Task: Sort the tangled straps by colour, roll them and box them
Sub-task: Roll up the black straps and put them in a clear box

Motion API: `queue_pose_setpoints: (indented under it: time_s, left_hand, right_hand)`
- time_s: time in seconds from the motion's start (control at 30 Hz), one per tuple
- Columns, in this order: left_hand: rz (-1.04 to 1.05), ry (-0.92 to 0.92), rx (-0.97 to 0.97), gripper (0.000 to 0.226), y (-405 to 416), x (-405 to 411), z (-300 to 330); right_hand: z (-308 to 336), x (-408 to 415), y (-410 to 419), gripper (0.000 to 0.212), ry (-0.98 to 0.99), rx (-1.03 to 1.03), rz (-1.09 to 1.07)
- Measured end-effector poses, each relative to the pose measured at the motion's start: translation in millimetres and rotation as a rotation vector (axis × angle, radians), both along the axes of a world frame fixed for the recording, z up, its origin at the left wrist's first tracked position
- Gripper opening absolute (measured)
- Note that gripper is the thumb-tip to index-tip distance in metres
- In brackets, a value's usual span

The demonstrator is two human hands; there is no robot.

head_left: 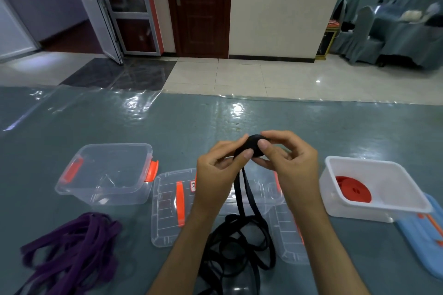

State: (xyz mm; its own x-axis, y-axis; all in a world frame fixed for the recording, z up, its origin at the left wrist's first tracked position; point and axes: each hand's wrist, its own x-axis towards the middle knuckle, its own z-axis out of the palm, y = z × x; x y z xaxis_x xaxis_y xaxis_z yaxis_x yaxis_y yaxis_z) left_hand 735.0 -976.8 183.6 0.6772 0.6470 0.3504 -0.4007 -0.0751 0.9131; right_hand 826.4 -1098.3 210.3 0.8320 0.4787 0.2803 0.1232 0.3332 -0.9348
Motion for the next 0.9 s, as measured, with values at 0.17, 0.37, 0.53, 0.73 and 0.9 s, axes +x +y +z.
queue_pose_setpoints:
  time_s: [0.17, 0.37, 0.53, 0.73, 0.9]
  left_hand:
    - [0.068, -0.015, -0.011, 0.020, 2, 0, 4]
    - [-0.008, -0.012, -0.044, 0.018, 1, -1, 2]
    - [-0.011, -0.014, 0.133, 0.024, 8, -3, 5]
    - [0.043, -0.050, 0.040, 0.023, 0, -2, 5]
    - [-0.027, -0.049, 0.112, 0.029, 8, -5, 7]
  right_hand:
    - [-3, 7, -6, 0.024, 0.032, -0.150, 0.087]
    - [0, 8, -11, 0.022, -0.050, -0.078, 0.075]
    - [0, 5, -9, 0.026, -0.012, -0.109, 0.096]
    - [5, 1, -8, 0.022, -0.058, -0.043, 0.018]
    - [9, 2, -8, 0.024, -0.038, -0.040, 0.071]
